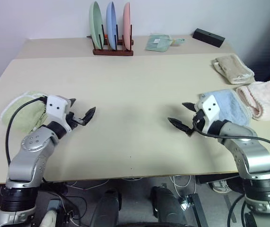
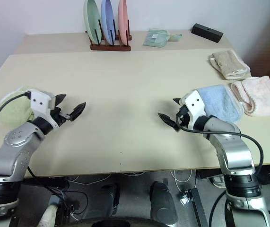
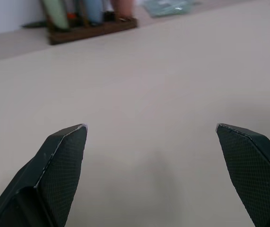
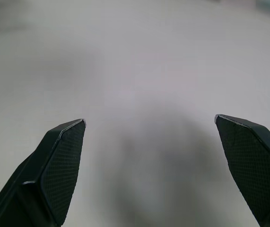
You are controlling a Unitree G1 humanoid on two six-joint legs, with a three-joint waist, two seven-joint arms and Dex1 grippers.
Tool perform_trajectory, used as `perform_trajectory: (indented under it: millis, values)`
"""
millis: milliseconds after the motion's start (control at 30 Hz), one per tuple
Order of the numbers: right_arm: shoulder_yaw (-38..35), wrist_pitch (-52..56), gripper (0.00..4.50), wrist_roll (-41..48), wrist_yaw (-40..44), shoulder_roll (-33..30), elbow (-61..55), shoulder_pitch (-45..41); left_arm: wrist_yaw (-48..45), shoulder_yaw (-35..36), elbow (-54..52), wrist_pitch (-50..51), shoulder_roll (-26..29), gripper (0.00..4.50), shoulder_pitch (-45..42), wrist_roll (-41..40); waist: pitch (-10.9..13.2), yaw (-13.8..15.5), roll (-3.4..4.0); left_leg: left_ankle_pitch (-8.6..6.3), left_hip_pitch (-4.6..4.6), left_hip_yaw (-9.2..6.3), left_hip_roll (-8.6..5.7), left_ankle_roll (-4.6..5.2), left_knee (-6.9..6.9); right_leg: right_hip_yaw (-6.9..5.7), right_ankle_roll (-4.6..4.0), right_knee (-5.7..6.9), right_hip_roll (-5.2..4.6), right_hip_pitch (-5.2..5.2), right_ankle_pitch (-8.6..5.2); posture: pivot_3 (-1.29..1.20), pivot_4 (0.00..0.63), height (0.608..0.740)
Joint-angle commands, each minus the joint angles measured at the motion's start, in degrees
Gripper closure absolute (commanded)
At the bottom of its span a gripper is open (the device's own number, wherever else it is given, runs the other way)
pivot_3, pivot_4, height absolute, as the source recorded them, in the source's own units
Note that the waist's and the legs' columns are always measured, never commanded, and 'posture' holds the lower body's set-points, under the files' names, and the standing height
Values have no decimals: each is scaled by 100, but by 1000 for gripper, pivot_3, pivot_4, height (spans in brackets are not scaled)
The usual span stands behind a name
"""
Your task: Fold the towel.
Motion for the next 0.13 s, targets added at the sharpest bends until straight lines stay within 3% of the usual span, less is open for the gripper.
perform_trajectory:
  millis: [33, 133]
  values:
    - [-175, -68, 0, 96, -84, -56, -255, 27, -107, -1, 103, -209, -118, 36, 33, 188, 2, 0, 3, 0, 0, 1, 0, 0, 2, 1, 0, 0, 0, 0, 0, 0, 150, 740]
    - [-170, -116, 0, 85, -113, -82, -177, -14, -191, -6, 233, -306, -235, 36, 35, 276, 1, 17, 2, 0, -1, 1, 0, 0, 8, 1, -1, 1, 0, 3, 0, 0, 150, 740]
